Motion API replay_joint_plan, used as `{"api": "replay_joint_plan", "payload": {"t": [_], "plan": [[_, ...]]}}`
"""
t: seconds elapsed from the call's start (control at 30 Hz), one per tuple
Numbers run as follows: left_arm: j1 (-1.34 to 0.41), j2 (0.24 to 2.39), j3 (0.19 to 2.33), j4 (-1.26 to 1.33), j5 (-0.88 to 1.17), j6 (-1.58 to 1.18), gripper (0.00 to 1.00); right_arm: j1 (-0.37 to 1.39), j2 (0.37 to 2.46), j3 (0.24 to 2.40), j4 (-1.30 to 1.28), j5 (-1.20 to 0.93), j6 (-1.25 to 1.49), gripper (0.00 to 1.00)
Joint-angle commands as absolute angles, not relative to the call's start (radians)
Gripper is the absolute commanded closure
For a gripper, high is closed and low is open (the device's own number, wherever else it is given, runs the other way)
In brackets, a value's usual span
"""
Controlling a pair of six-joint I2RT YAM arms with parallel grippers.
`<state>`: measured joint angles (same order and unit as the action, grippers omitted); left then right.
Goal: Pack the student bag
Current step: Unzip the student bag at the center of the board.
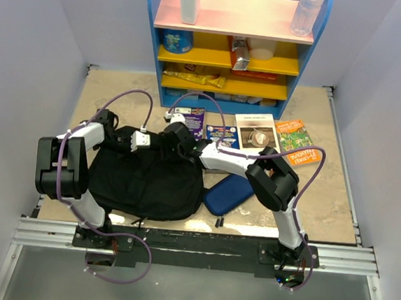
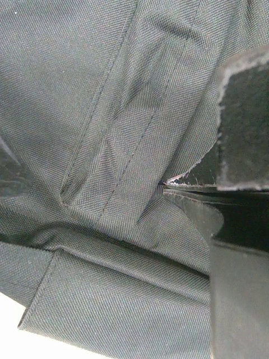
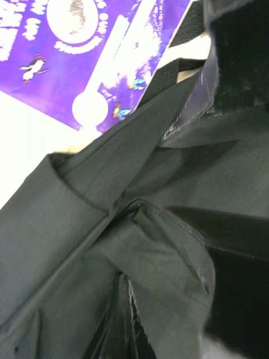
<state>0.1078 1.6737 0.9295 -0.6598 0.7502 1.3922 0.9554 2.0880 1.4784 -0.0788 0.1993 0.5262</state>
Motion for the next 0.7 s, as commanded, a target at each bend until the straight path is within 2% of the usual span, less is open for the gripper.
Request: {"api": "replay_joint_plan", "payload": {"t": [0.0,0.07,0.2,0.47,0.67], "plan": [[0.100,1.664,0.946,-0.699,0.750,1.433,1.00,0.982,2.031,1.508,-0.009,0.297,0.337,0.42],[0.100,1.657,0.965,-0.709,0.759,1.430,1.00,0.979,2.019,1.480,0.035,0.311,0.257,0.30],[0.100,1.635,1.017,-0.770,0.802,1.419,1.00,0.970,2.054,1.485,0.003,0.324,0.021,0.19],[0.100,1.605,1.066,-0.867,0.828,1.451,1.00,0.942,2.063,1.454,0.051,0.229,-0.129,0.18],[0.100,1.602,1.052,-0.879,0.815,1.459,1.00,0.939,2.028,1.468,0.067,0.126,-0.175,0.21]]}}
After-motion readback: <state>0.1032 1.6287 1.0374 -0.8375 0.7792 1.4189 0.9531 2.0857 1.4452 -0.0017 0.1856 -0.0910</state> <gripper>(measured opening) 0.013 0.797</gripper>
